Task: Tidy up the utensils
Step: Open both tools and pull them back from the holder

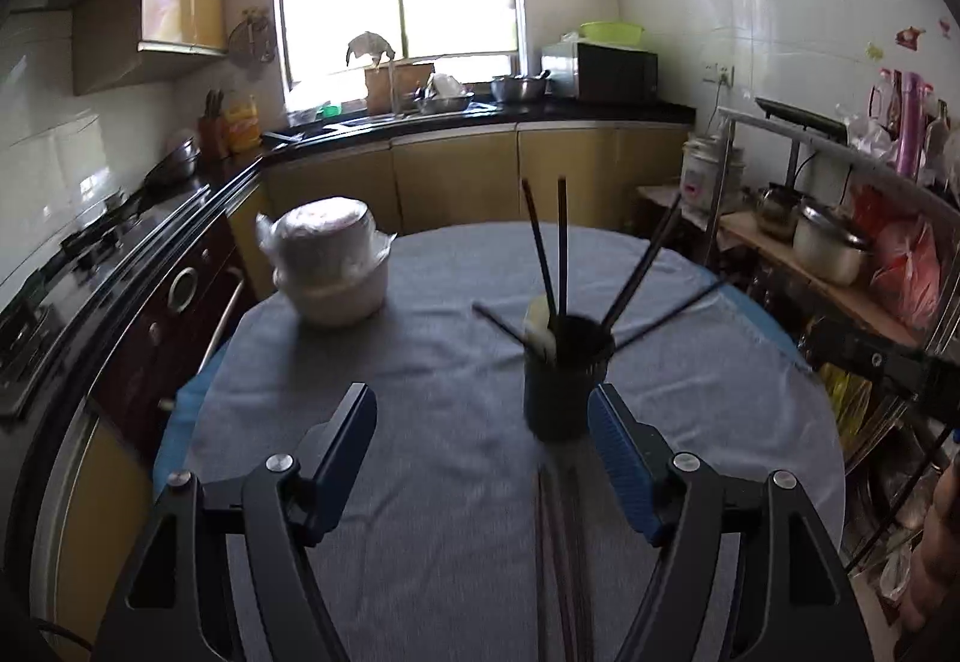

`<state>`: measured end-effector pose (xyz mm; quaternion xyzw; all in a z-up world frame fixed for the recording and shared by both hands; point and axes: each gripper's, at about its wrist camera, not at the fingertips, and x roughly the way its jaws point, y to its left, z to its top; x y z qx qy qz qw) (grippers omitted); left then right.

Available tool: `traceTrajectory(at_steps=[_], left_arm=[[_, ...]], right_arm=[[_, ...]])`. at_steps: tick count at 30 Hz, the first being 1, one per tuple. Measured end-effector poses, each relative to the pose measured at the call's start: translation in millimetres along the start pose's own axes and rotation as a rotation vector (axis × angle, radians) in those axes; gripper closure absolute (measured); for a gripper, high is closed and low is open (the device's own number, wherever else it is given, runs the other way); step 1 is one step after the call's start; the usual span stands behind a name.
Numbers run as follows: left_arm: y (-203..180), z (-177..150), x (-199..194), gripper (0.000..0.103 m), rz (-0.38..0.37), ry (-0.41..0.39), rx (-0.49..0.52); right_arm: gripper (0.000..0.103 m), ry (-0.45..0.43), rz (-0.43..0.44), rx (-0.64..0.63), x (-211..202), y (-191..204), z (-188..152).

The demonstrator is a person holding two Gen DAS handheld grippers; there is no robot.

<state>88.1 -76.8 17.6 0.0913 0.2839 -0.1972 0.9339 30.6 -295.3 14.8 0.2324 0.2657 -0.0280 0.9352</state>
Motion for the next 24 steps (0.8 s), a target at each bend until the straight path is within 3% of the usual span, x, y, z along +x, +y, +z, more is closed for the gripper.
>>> traceTrajectory(at_steps=[8,24], left_arm=[[-1.5,-22.1,-17.7,0.029,0.076,-0.004,0.016],[-2.1,-51.1,-32.1,0.029,0.155,0.034,-0.017]], right_arm=[[0.044,0.013,-0.019,-0.043,-4.4,14.1,-34.1],[0.044,0.051,0.011,-0.034,-4.3,16.2,-80.3]])
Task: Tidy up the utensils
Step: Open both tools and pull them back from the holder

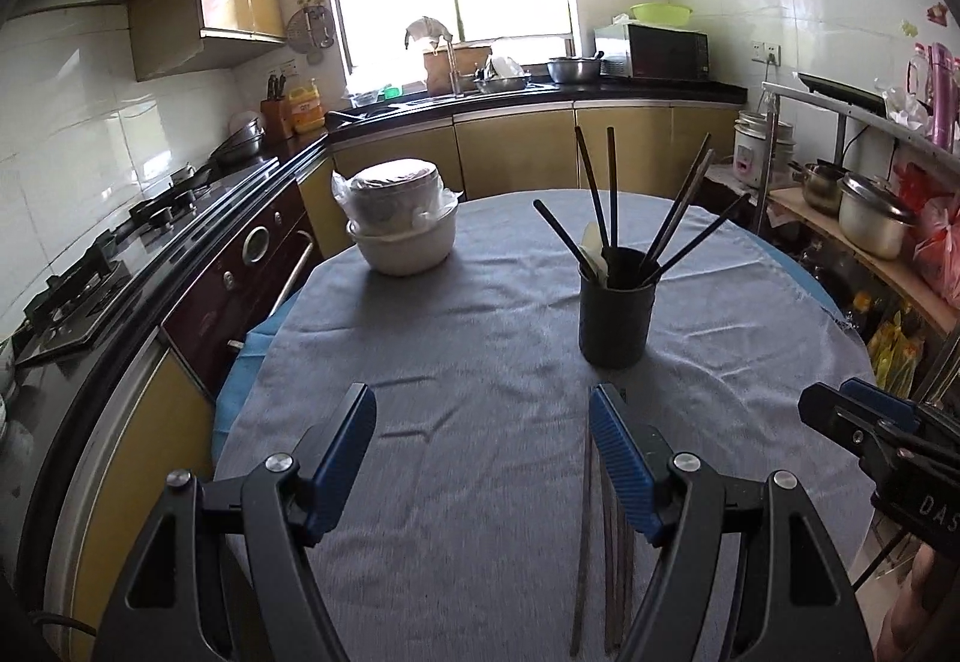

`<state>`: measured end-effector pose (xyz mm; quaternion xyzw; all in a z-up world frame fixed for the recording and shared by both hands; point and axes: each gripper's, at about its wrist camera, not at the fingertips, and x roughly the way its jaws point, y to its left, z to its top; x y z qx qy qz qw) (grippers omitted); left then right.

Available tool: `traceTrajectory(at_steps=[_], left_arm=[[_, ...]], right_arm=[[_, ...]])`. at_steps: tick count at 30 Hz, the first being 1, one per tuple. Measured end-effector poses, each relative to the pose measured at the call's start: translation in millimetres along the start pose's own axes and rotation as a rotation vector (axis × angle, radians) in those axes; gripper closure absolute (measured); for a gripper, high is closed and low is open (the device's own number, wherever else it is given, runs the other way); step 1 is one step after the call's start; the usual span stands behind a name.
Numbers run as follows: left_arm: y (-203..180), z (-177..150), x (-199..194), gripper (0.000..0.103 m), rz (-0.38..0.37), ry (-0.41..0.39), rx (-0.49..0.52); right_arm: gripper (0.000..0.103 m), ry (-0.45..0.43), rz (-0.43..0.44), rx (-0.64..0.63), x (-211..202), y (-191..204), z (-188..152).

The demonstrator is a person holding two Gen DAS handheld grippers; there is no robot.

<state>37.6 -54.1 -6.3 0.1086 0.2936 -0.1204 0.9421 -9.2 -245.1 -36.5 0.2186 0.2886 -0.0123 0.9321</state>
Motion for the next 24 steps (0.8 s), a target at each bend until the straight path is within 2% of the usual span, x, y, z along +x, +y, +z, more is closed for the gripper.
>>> traceTrajectory(at_steps=[8,16,24], left_arm=[[-13.2,-22.4,-2.1,0.028,-0.003,0.041,0.037],[-25.7,-61.1,14.5,0.028,-0.057,0.198,0.106],[-11.7,-52.3,-5.7,0.028,-0.069,0.136,0.133]], right_arm=[[0.044,0.015,0.008,0.016,-13.9,-9.0,-22.5],[0.044,0.031,-0.037,0.053,-36.4,-28.6,-50.4],[0.044,0.002,-0.078,0.044,-52.3,-27.5,-43.3]])
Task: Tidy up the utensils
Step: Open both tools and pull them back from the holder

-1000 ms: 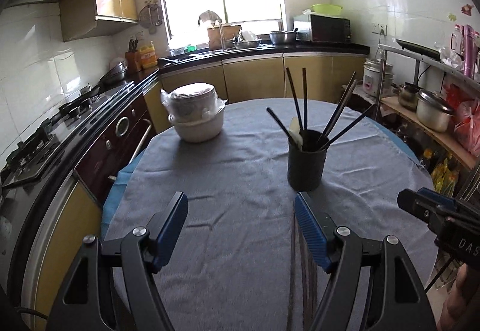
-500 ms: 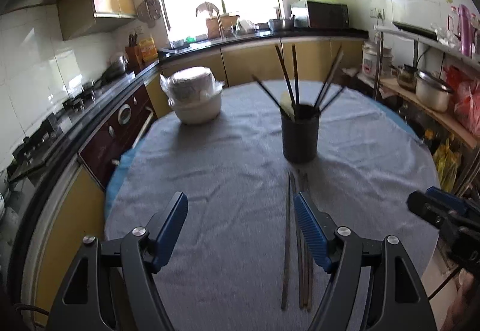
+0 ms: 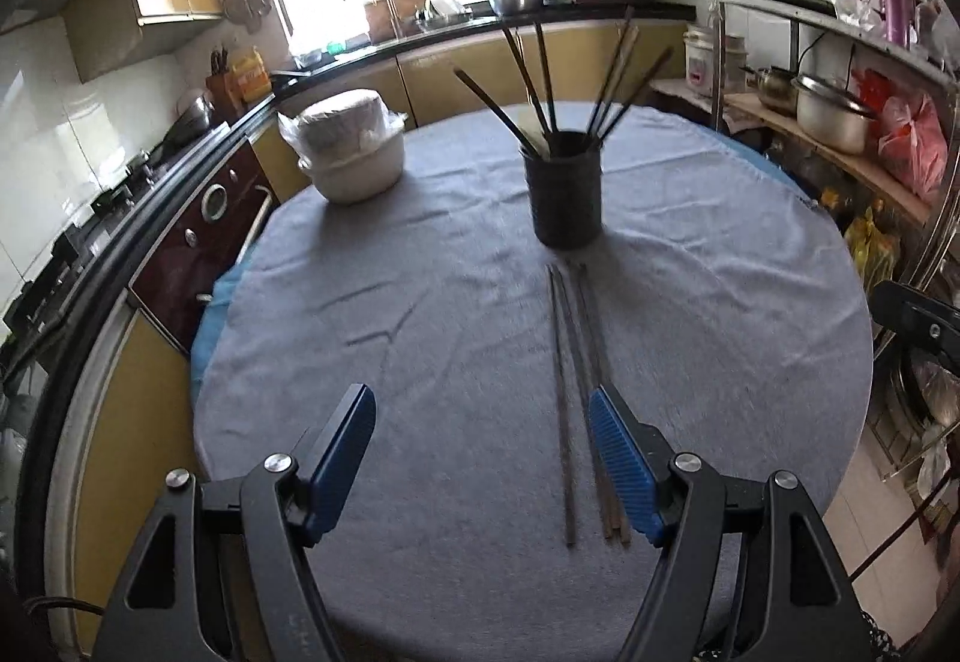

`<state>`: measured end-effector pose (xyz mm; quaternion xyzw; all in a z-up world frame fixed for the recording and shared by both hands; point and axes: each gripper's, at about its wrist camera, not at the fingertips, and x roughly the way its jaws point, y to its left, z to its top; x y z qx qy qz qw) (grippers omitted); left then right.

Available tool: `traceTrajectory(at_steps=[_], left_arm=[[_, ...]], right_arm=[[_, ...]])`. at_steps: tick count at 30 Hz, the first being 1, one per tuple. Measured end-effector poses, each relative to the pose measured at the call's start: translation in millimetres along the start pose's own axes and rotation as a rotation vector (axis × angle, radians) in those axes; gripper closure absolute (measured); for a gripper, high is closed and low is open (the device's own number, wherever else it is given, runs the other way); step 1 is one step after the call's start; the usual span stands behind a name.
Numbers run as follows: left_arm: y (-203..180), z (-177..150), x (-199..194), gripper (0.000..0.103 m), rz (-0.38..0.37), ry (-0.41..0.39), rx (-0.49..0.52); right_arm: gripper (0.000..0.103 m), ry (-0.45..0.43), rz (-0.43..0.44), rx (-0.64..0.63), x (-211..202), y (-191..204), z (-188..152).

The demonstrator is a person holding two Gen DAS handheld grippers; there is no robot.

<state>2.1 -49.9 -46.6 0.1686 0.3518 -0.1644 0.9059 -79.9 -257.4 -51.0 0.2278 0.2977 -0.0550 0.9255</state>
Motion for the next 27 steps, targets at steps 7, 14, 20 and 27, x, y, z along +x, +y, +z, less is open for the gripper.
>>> traceTrajectory(at_steps=[7,14,20,27], left_arm=[[34.0,-1.0,-9.3,0.028,0.012,-0.008,-0.026],[72.2,-4.7,-15.2,0.028,0.097,-0.018,-0.096],[91.7,-6.5,-22.4,0.021,0.136,-0.023,-0.19],[88.3,21.9,-35.1,0.011,0.204,-0.054,-0.196]], right_arm=[[0.044,-0.004,-0.02,-0.065,2.9,17.3,13.9],[0.044,-0.004,0.025,-0.089,13.3,34.6,38.1],[0.044,-0.028,0.071,-0.144,12.6,55.1,56.6],[0.044,-0.13,0.049,-0.211,-11.7,71.5,62.8]])
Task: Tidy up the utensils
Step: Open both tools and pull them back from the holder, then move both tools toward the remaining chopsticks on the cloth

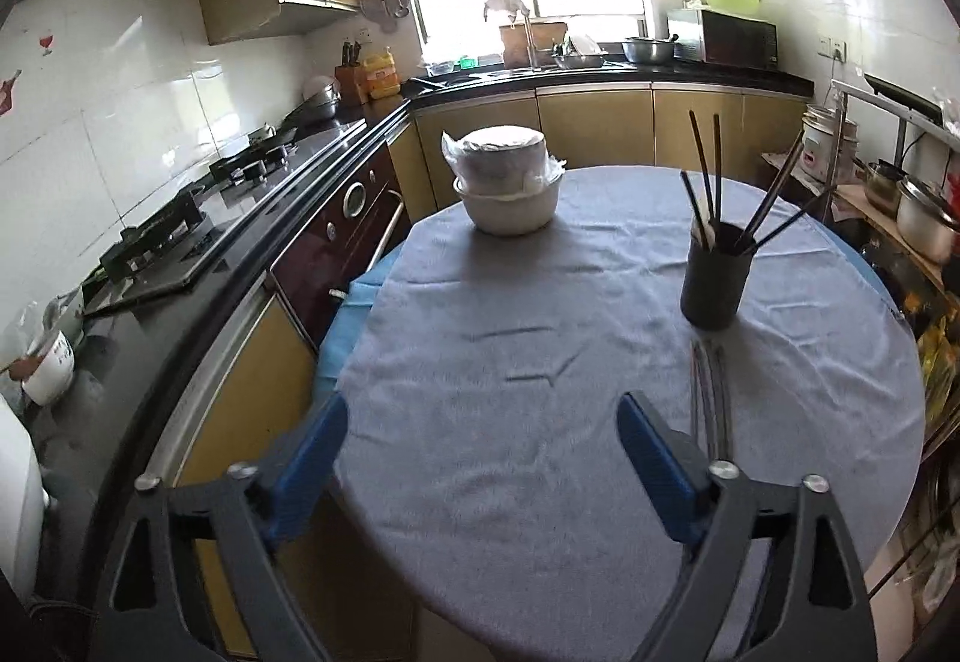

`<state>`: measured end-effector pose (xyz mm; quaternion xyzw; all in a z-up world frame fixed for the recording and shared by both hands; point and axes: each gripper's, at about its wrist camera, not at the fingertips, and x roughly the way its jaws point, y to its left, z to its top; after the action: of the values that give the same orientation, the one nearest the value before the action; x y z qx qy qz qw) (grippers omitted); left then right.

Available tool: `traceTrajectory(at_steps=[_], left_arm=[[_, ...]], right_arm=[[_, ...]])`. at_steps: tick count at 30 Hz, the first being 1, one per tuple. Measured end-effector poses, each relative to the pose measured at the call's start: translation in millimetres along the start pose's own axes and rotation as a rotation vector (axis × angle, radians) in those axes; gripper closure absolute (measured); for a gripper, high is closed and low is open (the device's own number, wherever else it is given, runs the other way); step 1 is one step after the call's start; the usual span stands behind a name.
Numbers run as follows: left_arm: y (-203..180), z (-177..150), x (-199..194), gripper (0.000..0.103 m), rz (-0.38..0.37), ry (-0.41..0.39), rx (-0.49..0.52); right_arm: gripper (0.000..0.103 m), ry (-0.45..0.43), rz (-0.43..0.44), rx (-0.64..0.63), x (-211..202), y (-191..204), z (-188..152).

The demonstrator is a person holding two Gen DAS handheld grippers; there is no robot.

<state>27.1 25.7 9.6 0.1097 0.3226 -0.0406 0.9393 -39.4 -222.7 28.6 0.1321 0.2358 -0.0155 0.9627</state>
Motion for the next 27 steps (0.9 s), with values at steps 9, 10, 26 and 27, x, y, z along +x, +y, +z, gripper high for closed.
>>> traceTrajectory(at_steps=[9,10,26,27], left_arm=[[-18.2,56.4,-24.7,0.011,0.009,-0.061,-0.026],[-22.1,59.0,-28.1,0.011,0.013,-0.08,-0.02],[-44.6,69.8,-34.2,0.011,0.045,-0.148,0.003],[-44.5,70.2,-33.1,0.011,0.049,-0.146,0.001]], right_arm=[[0.044,-0.042,-0.077,-0.029,-14.5,-3.0,3.9],[0.044,-0.051,-0.085,-0.032,-16.3,-3.3,4.8],[0.039,-0.018,-0.138,0.035,2.5,-22.5,14.6],[0.039,-0.019,-0.137,0.035,3.2,-22.4,16.2]])
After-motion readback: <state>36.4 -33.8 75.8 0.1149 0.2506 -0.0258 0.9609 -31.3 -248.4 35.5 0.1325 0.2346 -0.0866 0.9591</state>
